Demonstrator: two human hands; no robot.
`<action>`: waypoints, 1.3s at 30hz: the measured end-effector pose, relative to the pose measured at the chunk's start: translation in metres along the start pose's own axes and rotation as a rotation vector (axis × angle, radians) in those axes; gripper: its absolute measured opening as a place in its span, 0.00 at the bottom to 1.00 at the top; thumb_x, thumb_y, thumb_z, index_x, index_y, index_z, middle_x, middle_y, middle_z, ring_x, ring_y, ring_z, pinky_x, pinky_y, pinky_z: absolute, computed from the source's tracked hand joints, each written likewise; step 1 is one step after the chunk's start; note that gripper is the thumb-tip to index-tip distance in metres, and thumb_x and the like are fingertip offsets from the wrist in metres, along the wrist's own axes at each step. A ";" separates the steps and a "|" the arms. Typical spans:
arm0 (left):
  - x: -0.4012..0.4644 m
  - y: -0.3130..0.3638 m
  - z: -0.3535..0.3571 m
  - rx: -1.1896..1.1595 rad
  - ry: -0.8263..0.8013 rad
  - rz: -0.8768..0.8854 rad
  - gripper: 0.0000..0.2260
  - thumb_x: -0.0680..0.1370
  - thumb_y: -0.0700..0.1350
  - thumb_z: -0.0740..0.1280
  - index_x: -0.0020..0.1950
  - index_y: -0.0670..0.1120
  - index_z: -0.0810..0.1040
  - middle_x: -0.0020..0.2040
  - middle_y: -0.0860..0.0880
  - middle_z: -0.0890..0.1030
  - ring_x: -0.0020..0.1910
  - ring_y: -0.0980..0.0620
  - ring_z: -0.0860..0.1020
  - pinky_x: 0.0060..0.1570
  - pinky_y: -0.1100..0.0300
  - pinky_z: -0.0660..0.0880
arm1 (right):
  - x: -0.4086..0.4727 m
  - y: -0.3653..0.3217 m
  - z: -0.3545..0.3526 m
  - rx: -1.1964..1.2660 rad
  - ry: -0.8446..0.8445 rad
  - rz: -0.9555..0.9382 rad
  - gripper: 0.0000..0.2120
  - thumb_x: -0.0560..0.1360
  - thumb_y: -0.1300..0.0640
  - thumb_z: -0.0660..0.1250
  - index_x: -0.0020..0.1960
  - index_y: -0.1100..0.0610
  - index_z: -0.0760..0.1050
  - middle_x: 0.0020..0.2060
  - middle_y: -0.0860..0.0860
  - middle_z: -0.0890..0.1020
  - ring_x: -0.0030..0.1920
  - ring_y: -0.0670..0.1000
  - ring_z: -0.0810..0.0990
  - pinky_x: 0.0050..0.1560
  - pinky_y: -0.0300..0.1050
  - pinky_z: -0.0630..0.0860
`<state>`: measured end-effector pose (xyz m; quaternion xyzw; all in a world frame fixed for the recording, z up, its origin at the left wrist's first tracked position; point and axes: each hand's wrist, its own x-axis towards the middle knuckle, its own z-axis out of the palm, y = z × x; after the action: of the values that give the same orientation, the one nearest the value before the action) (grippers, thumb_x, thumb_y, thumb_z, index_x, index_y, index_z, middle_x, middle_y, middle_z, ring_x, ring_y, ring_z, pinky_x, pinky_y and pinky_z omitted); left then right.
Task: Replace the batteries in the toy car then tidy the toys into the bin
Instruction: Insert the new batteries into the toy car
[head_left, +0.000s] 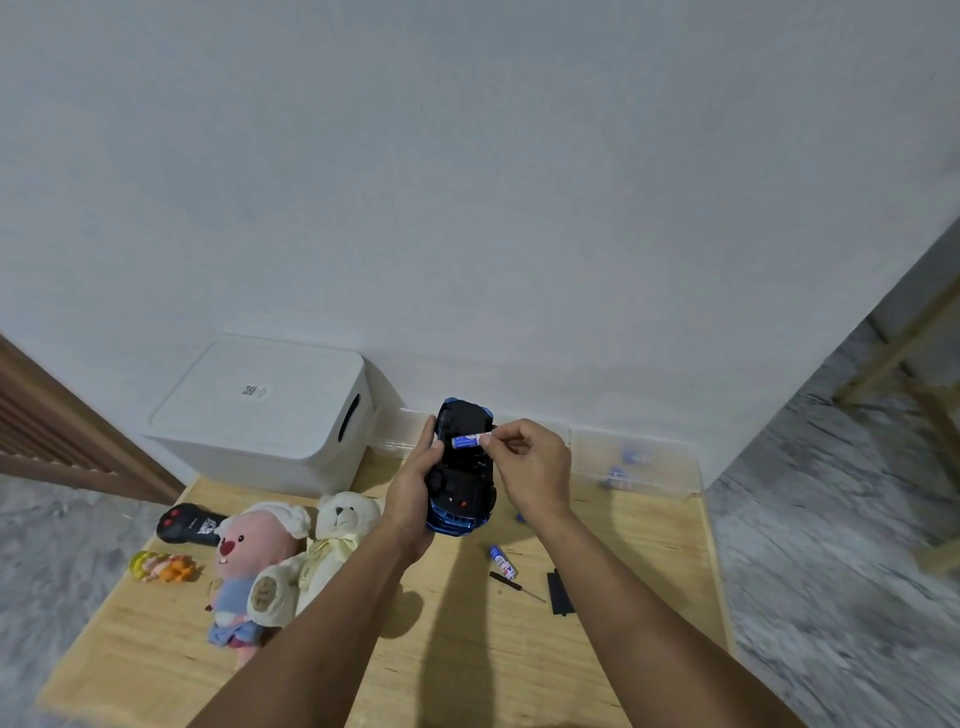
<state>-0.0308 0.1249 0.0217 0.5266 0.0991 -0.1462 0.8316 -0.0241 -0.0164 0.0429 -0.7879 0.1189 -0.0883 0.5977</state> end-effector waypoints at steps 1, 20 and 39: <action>-0.001 0.002 0.002 -0.001 0.001 -0.001 0.20 0.83 0.47 0.56 0.75 0.56 0.65 0.65 0.43 0.78 0.64 0.37 0.76 0.66 0.37 0.68 | -0.001 0.002 0.000 0.001 0.010 0.001 0.03 0.70 0.56 0.76 0.40 0.54 0.82 0.35 0.43 0.83 0.38 0.41 0.82 0.41 0.32 0.76; -0.008 0.004 0.014 0.046 0.028 0.001 0.21 0.83 0.46 0.57 0.75 0.58 0.65 0.65 0.46 0.79 0.62 0.43 0.79 0.63 0.42 0.73 | -0.005 0.004 -0.008 -0.351 -0.137 -0.135 0.04 0.76 0.56 0.67 0.51 0.53 0.77 0.47 0.45 0.76 0.44 0.45 0.75 0.45 0.39 0.70; -0.009 0.001 0.020 0.156 0.070 0.006 0.19 0.82 0.43 0.57 0.69 0.61 0.73 0.63 0.51 0.80 0.62 0.46 0.79 0.66 0.42 0.71 | -0.014 0.007 -0.007 -0.777 0.041 -0.478 0.12 0.61 0.68 0.72 0.38 0.53 0.84 0.26 0.51 0.81 0.30 0.55 0.79 0.39 0.45 0.71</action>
<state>-0.0388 0.1086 0.0340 0.5950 0.1151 -0.1325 0.7844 -0.0394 -0.0202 0.0382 -0.9570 -0.0302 -0.1885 0.2183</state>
